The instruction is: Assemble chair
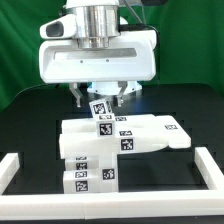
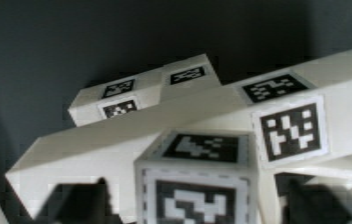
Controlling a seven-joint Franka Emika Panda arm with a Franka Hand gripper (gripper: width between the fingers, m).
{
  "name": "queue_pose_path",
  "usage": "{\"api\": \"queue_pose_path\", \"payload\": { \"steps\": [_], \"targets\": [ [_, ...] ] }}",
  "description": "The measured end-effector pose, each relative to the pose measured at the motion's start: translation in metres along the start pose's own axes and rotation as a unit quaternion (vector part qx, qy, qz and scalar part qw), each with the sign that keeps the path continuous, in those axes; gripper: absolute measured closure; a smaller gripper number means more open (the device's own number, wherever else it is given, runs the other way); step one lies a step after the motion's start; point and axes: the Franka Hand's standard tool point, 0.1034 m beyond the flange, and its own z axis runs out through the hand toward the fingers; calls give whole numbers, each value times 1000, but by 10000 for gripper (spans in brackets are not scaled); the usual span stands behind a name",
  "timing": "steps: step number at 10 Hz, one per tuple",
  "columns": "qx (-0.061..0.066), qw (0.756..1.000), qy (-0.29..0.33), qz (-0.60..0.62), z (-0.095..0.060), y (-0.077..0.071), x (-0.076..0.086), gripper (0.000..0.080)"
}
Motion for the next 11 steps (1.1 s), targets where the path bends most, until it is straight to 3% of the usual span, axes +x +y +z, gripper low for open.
{"api": "queue_pose_path", "payload": {
  "steps": [1, 2, 7, 11],
  "targets": [
    [0, 1000, 1, 0, 0, 0, 0, 407],
    [0, 1000, 2, 0, -1, 0, 1, 514],
    [0, 999, 2, 35, -1, -1, 1, 514],
    [2, 955, -3, 296, 0, -5, 6, 514]
  ]
}}
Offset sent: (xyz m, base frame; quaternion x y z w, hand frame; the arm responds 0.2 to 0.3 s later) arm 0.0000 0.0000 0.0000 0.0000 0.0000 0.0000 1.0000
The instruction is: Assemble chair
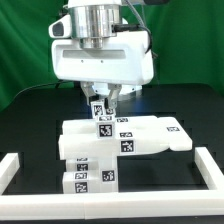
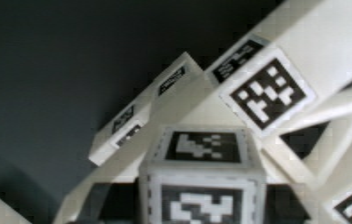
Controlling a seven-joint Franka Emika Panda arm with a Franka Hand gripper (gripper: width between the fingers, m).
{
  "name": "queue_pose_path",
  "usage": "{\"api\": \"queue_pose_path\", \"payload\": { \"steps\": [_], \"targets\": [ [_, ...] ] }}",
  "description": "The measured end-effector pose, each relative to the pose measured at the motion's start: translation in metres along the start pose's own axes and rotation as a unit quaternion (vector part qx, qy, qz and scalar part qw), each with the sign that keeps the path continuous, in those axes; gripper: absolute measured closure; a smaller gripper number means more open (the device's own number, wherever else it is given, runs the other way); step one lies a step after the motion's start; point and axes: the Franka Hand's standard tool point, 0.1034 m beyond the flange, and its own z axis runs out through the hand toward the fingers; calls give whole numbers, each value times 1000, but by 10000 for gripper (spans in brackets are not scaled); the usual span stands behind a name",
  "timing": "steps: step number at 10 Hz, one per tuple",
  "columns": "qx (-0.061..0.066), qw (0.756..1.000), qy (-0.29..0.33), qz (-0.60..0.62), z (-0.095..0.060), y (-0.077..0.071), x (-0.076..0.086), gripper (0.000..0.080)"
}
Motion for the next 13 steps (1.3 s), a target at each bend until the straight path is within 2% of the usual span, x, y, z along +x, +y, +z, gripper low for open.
{"api": "queue_pose_path", "payload": {
  "steps": [2, 4, 5, 6, 7, 8, 9, 11, 12, 13],
  "targets": [
    [5, 990, 3, 138, 0, -2, 0, 514],
    [5, 990, 2, 143, 0, -2, 0, 511],
    [5, 994, 3, 106, 0, -2, 0, 511],
    [7, 999, 5, 31, -2, -3, 3, 291],
    [8, 997, 6, -73, -3, -2, 7, 291],
    [7, 987, 7, -161, -1, 0, 5, 180],
    [7, 973, 9, -231, 0, 4, -1, 159],
    [5, 960, 9, -280, 1, 6, -1, 151],
    [1, 952, 7, -306, 2, 5, -2, 151],
    [-7, 939, 2, -344, 3, 0, -6, 151]
  ]
}}
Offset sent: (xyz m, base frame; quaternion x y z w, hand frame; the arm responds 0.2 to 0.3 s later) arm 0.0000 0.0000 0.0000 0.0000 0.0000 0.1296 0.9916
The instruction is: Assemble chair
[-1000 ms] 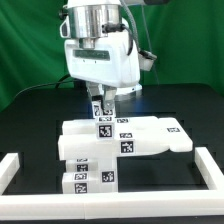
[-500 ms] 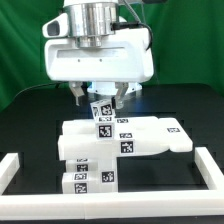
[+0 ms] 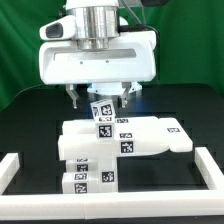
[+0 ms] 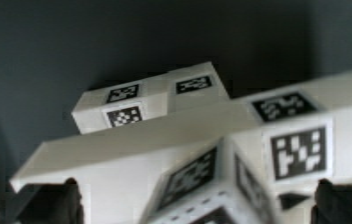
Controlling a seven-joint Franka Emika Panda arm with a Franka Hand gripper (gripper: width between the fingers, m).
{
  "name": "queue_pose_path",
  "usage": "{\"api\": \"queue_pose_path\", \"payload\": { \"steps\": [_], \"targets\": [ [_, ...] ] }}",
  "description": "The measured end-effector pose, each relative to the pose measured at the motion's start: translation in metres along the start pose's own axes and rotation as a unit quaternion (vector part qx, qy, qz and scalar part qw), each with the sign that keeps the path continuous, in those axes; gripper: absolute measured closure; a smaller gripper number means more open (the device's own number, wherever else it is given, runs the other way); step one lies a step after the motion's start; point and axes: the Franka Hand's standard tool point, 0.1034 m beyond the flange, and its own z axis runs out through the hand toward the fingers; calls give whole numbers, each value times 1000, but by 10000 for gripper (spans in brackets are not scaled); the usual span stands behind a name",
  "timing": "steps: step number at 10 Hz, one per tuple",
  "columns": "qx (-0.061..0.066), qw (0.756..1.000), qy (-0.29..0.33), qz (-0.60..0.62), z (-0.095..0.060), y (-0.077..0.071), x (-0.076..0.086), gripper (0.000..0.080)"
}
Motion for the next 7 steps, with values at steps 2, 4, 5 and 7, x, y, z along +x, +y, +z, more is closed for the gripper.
{"api": "queue_pose_path", "payload": {
  "steps": [2, 4, 5, 7],
  "targets": [
    [-4, 1000, 3, -25, -1, -17, 4, 151],
    [-4, 1000, 3, -15, 0, -14, 3, 173],
    [-4, 1000, 3, 15, 0, -15, 3, 350],
    [-1, 996, 3, 90, 0, -15, 3, 415]
  ]
}}
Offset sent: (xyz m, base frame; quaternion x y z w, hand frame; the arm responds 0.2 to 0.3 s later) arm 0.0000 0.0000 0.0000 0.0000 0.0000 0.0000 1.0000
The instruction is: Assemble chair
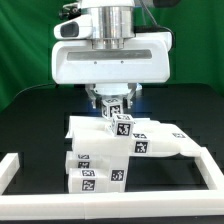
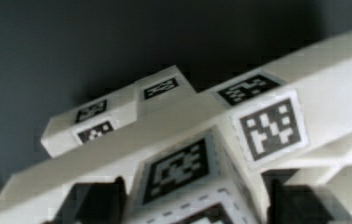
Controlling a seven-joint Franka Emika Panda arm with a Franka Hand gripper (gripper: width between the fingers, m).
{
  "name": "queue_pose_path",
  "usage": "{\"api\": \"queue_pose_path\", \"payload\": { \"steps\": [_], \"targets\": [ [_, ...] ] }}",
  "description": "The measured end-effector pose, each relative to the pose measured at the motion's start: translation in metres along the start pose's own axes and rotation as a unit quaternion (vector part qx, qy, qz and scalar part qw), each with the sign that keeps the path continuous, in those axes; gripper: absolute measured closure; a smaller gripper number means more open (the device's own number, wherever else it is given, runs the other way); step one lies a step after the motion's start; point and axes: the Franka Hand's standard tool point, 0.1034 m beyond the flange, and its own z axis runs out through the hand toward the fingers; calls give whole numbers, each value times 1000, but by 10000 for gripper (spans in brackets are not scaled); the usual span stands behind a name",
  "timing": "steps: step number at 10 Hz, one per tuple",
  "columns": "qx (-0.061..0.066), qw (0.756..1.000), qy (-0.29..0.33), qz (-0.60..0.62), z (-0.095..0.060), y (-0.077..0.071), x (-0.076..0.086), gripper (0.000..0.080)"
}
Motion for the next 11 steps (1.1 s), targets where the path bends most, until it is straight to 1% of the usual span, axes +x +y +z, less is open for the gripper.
{"api": "queue_pose_path", "payload": {
  "steps": [1, 3, 4, 5, 6, 7, 9, 10, 11],
  "targets": [
    [1, 1000, 0, 30, 0, 0, 0, 518],
    [1, 997, 0, 79, 0, 0, 0, 517],
    [1, 994, -1, 113, 0, 2, 1, 517],
    [-3, 987, -2, 161, 1, 10, 8, 517],
    [-6, 976, 0, 219, 1, 14, 12, 517],
    [-5, 959, 0, 282, 2, 16, 13, 517],
    [2, 931, 1, 365, 3, 20, 18, 517],
    [3, 910, 2, 415, 3, 19, 20, 515],
    [4, 909, 2, 417, 3, 18, 20, 515]
  ]
}}
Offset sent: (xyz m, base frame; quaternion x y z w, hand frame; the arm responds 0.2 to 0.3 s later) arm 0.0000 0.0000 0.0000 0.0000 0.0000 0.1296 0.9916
